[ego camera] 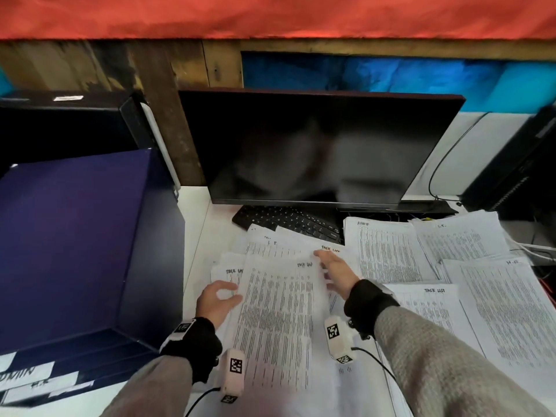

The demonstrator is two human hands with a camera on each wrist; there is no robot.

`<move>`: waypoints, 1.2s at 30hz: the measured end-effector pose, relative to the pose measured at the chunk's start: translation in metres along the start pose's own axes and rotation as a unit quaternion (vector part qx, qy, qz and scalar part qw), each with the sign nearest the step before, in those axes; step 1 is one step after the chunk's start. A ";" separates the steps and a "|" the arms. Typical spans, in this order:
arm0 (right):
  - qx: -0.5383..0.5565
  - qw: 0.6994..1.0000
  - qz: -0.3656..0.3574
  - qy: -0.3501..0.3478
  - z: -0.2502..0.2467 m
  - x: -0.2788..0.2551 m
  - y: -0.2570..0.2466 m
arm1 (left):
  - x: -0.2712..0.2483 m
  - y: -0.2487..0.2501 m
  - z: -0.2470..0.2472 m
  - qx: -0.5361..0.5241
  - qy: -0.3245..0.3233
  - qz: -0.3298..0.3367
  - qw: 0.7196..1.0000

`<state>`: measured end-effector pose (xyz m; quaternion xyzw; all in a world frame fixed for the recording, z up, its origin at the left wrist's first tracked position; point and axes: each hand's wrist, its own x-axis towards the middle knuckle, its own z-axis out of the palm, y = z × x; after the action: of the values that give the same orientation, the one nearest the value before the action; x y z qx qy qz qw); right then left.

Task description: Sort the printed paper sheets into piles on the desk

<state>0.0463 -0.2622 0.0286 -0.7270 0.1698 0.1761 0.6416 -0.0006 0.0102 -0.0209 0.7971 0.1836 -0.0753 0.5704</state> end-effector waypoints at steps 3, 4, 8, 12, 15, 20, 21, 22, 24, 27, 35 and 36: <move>-0.037 0.989 -0.010 0.146 -0.017 0.011 0.000 | 0.001 -0.005 -0.002 0.025 0.012 0.002 1.000; -0.114 0.973 -0.020 0.199 -0.026 0.015 0.000 | 0.001 -0.006 -0.003 0.030 0.014 0.001 0.999; -0.351 0.913 -0.027 0.207 -0.051 0.024 0.005 | 0.000 -0.006 -0.008 0.034 0.025 0.008 0.999; -0.435 0.874 -0.071 0.203 -0.054 0.022 0.008 | 0.001 -0.006 -0.009 0.035 0.030 0.009 0.999; -0.493 0.837 -0.113 0.210 -0.049 0.015 0.011 | 0.001 -0.005 -0.008 0.033 0.033 0.010 0.999; -0.515 0.826 -0.112 0.198 -0.043 0.011 0.018 | 0.002 -0.004 -0.006 0.033 0.039 0.012 0.999; -0.513 0.829 -0.108 0.192 -0.043 0.012 0.019 | 0.002 -0.004 -0.006 0.034 0.039 0.012 0.999; -0.508 0.836 -0.102 0.181 -0.044 0.014 0.020 | 0.002 -0.004 -0.006 0.034 0.038 0.011 0.999; -0.481 0.859 -0.082 0.158 -0.045 0.018 0.018 | 0.002 -0.004 -0.006 0.032 0.037 0.009 0.999; -0.391 0.905 -0.045 0.158 -0.044 0.030 0.015 | 0.002 -0.006 -0.007 0.025 0.035 0.008 0.999; -0.270 0.951 -0.038 0.146 -0.043 0.031 -0.008 | 0.001 -0.007 -0.010 0.031 0.030 0.000 0.999; -0.276 0.950 -0.050 0.139 -0.043 0.031 -0.010 | 0.001 -0.007 -0.010 0.032 0.030 0.000 0.999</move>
<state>0.0795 -0.3044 0.0276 -0.9005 0.1661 0.0809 0.3937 -0.0030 0.0220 -0.0241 0.8168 0.1980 -0.0568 0.5389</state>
